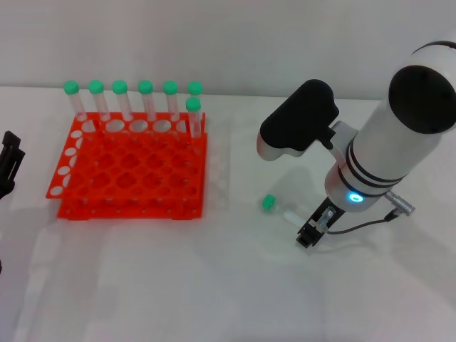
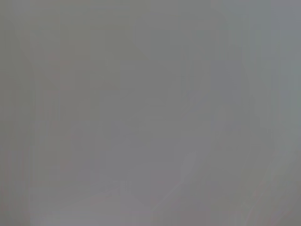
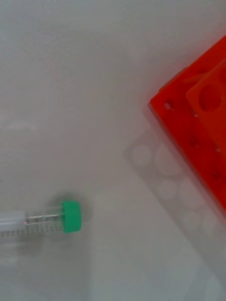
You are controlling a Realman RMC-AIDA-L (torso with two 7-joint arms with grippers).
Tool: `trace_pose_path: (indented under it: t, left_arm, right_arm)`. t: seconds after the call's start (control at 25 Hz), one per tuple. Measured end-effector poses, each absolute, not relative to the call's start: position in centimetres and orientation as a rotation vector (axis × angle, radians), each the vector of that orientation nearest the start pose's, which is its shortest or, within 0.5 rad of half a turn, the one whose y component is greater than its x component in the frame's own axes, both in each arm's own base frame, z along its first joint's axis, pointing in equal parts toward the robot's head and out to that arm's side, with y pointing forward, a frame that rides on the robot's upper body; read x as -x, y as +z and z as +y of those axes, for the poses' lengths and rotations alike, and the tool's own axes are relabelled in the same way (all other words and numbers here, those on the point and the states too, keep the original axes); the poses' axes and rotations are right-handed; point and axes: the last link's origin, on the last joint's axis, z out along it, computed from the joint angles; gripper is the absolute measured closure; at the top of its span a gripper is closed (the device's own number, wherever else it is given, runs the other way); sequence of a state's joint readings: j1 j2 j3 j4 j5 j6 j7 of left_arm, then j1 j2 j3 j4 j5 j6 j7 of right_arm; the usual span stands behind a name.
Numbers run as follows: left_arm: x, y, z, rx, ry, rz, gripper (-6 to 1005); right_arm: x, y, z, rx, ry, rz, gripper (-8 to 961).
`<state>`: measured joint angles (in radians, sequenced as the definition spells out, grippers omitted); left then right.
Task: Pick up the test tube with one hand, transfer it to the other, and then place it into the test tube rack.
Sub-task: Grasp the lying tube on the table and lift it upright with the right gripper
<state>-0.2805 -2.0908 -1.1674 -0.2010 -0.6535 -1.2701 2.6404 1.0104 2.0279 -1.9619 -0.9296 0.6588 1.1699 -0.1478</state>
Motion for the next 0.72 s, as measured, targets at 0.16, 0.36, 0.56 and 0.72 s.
trace_pose_path:
  t: [0.16,0.36,0.56,0.72]
  left_arm:
    - [36.0,1.4,28.9,1.292,-0.990,-0.816,110]
    - [36.0,1.4,28.8,1.291,-0.990,-0.818,110]
    - [36.0,1.4,28.8,1.291,-0.990,-0.816,111]
    - [36.1,1.5,28.6,1.289,-0.988,-0.811,111]
  right_arm:
    - [-11.7,-9.9,38.8,2.516,-0.682,0.717,547]
    - [-11.8,-9.9,38.8,2.516,-0.690,0.713,659]
    - [-11.6,-9.9,38.7,2.523,-0.681,0.711,765]
    - [-11.0,-8.5,38.8,2.554,-0.574,0.726,765]
